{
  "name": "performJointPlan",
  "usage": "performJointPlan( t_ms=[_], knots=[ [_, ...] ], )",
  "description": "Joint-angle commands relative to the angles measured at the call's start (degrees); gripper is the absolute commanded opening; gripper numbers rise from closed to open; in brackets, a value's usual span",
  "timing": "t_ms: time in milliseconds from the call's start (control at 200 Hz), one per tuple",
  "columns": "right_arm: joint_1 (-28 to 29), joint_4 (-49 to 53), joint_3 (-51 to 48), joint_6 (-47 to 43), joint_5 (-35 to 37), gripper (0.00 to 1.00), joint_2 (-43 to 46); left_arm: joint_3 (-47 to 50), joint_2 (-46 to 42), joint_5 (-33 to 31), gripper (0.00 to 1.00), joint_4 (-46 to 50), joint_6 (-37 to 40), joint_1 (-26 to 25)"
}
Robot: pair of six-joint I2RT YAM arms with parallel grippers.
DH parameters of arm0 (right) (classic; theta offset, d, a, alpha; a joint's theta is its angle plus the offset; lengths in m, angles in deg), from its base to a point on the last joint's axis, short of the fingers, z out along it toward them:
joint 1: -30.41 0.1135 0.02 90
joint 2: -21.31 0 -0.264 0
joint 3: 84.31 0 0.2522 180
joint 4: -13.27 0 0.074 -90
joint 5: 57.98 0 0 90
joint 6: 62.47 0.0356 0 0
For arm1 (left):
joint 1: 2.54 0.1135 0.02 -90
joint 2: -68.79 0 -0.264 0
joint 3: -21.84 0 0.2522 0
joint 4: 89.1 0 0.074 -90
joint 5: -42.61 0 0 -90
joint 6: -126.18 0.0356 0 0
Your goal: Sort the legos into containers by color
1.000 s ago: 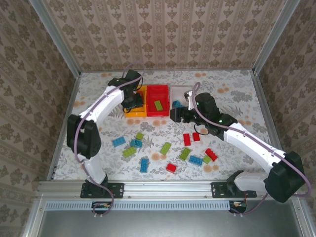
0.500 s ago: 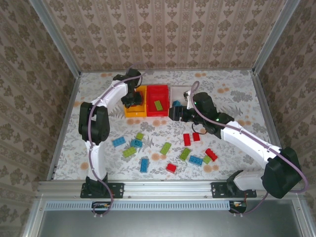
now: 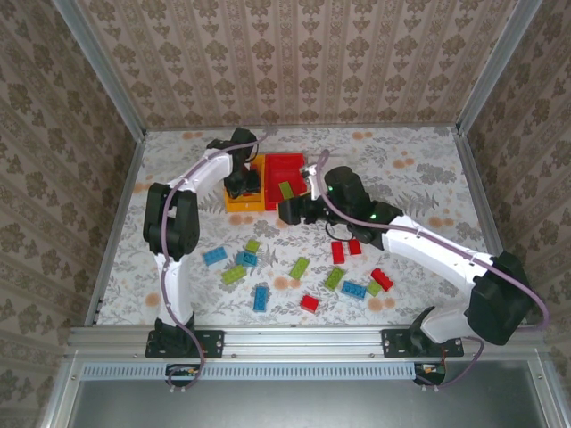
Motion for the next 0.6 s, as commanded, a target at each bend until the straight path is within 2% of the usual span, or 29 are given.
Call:
performJointPlan(
  t_ms=[0, 245, 595],
  knots=[
    [0.84, -0.57, 2.09, -2.65, 0.80, 0.76, -1.82, 1.15, 1.11, 1.48, 0.32, -0.69, 1.01, 0.28],
    [1.32, -0.14, 1.46, -2.51, 1.71, 0.76, -1.45, 1.94, -0.61, 1.25, 0.46, -0.35, 0.89, 0.40],
    [1.32, 1.10, -0.15, -2.66, 4.23, 0.76, -0.03, 3.28, -5.99, 0.97, 0.45, 0.15, 0.42, 0.46]
  ],
)
